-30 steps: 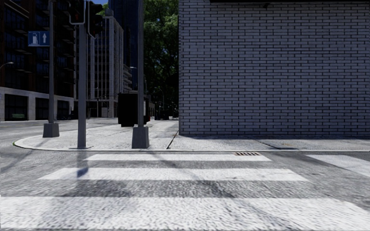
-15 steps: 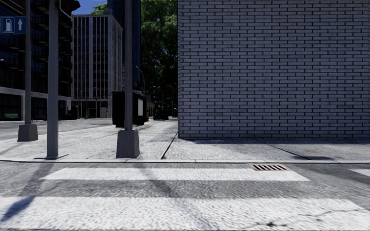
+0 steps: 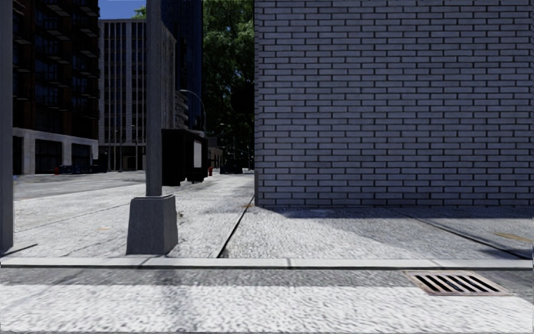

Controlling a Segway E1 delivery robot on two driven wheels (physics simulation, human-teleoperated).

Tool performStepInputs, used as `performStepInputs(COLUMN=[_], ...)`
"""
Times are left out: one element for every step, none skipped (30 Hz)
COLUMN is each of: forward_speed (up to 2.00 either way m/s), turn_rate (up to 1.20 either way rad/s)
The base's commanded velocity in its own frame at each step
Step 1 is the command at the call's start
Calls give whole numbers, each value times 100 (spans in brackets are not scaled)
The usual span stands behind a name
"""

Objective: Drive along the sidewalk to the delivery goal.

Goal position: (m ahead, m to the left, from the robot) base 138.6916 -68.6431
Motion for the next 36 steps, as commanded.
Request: performStepInputs(forward_speed=[198, 198, 198, 198, 198, 198, 198, 198, 198, 198, 198, 198, 198, 198, 198, 198, 198, 198, 198, 198, 198, 190, 176, 166, 166, 163, 160, 160, 160, 159, 159, 159, 159, 159, 159, 158], turn_rate=[0, 0, 0, 0, 0, 0, 0, 0, 0, 0, 0, 0, 0, 0, 0, 0, 5, 7, 8, 8, 8, 10, 16, 20, 20, 23, 32, 37, 37, 39, 39, 40, 40, 40, 40, 40])
